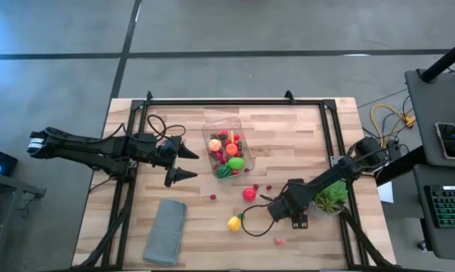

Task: Pick and placing Produce into tupperware
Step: Put the red apple into the transparent container

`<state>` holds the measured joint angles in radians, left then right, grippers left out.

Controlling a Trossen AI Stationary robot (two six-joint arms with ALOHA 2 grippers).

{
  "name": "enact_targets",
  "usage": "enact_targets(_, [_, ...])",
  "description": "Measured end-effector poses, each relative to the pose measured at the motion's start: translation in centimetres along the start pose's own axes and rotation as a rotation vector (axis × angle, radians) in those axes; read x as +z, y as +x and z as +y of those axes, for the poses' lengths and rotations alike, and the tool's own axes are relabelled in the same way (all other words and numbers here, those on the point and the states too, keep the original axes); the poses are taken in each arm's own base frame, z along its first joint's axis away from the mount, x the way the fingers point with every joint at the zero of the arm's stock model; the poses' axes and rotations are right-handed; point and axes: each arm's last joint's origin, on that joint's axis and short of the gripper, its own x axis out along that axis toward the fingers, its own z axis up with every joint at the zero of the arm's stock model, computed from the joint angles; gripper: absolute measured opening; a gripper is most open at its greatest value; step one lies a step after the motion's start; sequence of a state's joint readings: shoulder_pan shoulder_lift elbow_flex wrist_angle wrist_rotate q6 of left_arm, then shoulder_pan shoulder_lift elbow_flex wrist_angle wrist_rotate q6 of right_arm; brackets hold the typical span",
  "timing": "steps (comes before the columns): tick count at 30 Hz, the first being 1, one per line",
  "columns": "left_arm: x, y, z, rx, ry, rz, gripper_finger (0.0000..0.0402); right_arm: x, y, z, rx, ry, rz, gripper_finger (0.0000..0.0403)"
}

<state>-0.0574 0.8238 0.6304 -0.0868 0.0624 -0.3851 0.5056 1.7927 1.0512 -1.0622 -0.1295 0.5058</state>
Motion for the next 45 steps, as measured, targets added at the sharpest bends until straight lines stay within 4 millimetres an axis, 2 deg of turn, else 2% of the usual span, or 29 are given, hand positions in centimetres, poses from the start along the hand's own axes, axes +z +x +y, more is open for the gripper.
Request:
enact_targets(7, [0.0,0.0,0.0,0.000,0.000,0.000,0.0354,0.0,0.0,0.0,0.000,0.015,0.000,0.0296])
enact_targets(13, [0.0,0.0,0.0,0.000,0.000,0.000,0.0354,0.0,-0.2,0.0,-0.002,0.019,0.004,0.0308])
enact_targets(17, [0.0,0.0,0.0,0.000,0.000,0.000,0.0354,0.0,-1.0,0.1,-0.007,0.019,0.002,0.0302])
enact_targets(21, [0.0,0.0,0.0,0.000,0.000,0.000,0.0354,0.2,-2.7,0.1,-0.036,0.025,-0.030,0.0292])
enact_targets(25, [0.0,0.0,0.0,0.000,0.000,0.001,0.0354,0.8,-6.0,-0.6,-0.035,0.055,-0.117,0.0298])
enact_targets(30, [0.0,0.0,0.0,0.000,0.000,0.000,0.0354,1.4,-11.8,-3.2,-0.090,0.096,-0.292,0.0301])
enact_targets(35, [0.0,0.0,0.0,0.000,-0.002,0.001,0.0354,3.0,-16.7,-7.4,-0.087,0.125,-0.480,0.0295])
enact_targets(37, [0.0,0.0,0.0,0.001,-0.002,0.003,0.0354,4.2,-17.6,-9.3,-0.088,0.142,-0.520,0.0296])
enact_targets(41, [-0.3,0.0,0.1,0.011,-0.029,0.029,0.0354,7.1,-18.2,-12.8,-0.101,0.175,-0.551,0.0302])
enact_targets(45, [-1.2,-0.3,0.5,0.057,-0.060,0.128,0.0354,10.3,-18.8,-14.8,-0.090,0.143,-0.596,0.0304])
